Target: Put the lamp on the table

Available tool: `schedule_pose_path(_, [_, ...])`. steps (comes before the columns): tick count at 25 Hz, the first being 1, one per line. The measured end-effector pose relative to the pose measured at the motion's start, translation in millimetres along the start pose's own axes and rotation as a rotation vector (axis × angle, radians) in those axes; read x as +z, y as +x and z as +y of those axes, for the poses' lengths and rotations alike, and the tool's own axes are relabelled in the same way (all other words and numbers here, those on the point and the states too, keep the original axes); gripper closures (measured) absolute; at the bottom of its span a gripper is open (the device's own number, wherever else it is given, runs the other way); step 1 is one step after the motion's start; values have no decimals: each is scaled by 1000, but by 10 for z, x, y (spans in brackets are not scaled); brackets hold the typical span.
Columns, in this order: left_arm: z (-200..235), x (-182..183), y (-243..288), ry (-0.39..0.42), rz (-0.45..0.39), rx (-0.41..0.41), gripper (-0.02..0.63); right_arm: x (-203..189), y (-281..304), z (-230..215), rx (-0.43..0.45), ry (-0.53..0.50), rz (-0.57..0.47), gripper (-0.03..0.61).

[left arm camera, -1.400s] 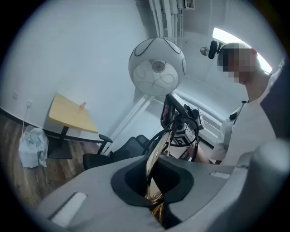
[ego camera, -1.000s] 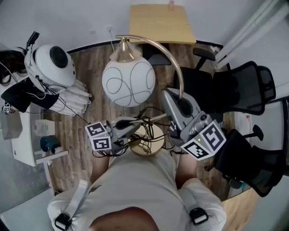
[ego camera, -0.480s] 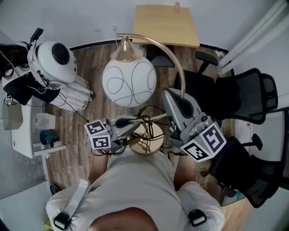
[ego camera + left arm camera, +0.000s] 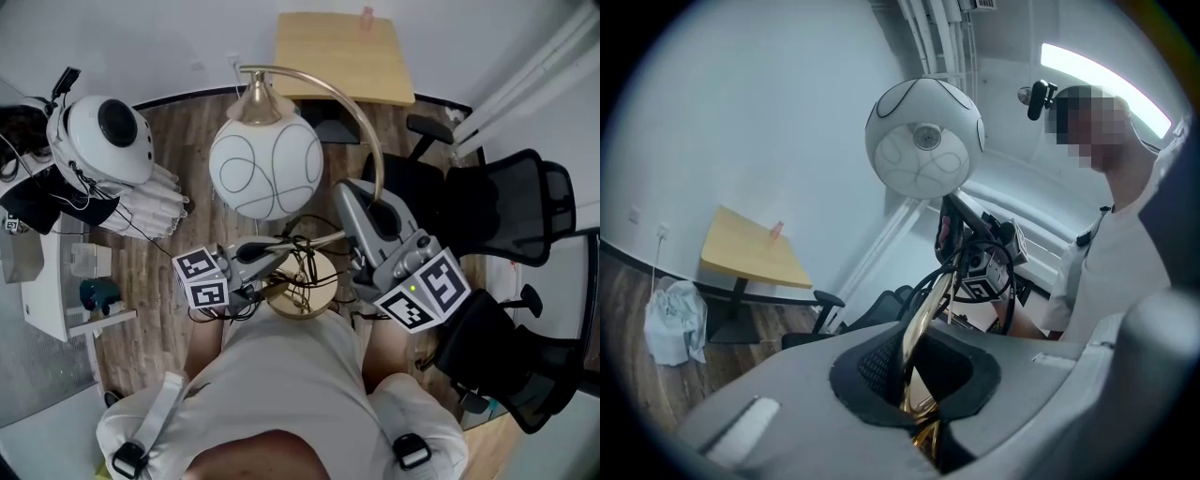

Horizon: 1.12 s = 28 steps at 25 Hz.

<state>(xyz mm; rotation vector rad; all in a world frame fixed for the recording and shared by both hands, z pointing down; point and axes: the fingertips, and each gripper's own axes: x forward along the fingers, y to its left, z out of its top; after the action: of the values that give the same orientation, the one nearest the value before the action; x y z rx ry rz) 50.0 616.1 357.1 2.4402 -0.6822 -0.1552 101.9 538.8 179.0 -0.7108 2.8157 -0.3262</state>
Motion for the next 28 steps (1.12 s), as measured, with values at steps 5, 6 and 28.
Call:
schedule_pose_path(5, [294, 211, -51, 0, 1, -19, 609, -10, 342, -142, -12, -5, 3, 577])
schedule_pose_path(6, [355, 249, -64, -1, 2, -24, 609, -17, 409, -166, -16, -7, 4, 577])
schedule_pose_path(28, [1464, 858, 226, -23, 44, -59, 609, -60, 1303, -1106, -94, -19, 28, 577])
